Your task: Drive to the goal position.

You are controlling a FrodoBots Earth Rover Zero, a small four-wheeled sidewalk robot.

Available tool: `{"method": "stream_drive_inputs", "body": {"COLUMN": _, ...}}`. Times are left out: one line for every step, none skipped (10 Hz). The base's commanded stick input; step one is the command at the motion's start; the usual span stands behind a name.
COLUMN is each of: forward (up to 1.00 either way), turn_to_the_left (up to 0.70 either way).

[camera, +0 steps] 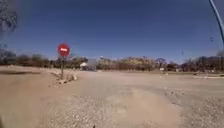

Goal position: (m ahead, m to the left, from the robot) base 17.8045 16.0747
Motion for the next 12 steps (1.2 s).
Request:
{"method": "stream_drive_inputs", "body": {"forward": 1.0, "turn_to_the_left": 0.0}}
{"method": "stream_drive_inputs", "body": {"forward": 1.0, "turn_to_the_left": 0.0}}
{"method": "stream_drive_inputs", "body": {"forward": 1.0, "turn_to_the_left": 0.0}}
{"method": "stream_drive_inputs", "body": {"forward": 1.0, "turn_to_the_left": 0.0}}
{"method": "stream_drive_inputs", "body": {"forward": 1.0, "turn_to_the_left": 0.0}}
{"method": "stream_drive_inputs", "body": {"forward": 1.0, "turn_to_the_left": 0.0}}
{"method": "stream_drive_inputs", "body": {"forward": 1.0, "turn_to_the_left": 0.0}}
{"method": "stream_drive_inputs", "body": {"forward": 1.0, "turn_to_the_left": 0.0}}
{"method": "stream_drive_inputs", "body": {"forward": 1.0, "turn_to_the_left": 0.0}}
{"method": "stream_drive_inputs", "body": {"forward": 1.0, "turn_to_the_left": 0.0}}
{"method": "stream_drive_inputs", "body": {"forward": 1.0, "turn_to_the_left": 0.0}}
{"method": "stream_drive_inputs", "body": {"forward": 1.0, "turn_to_the_left": 0.27}}
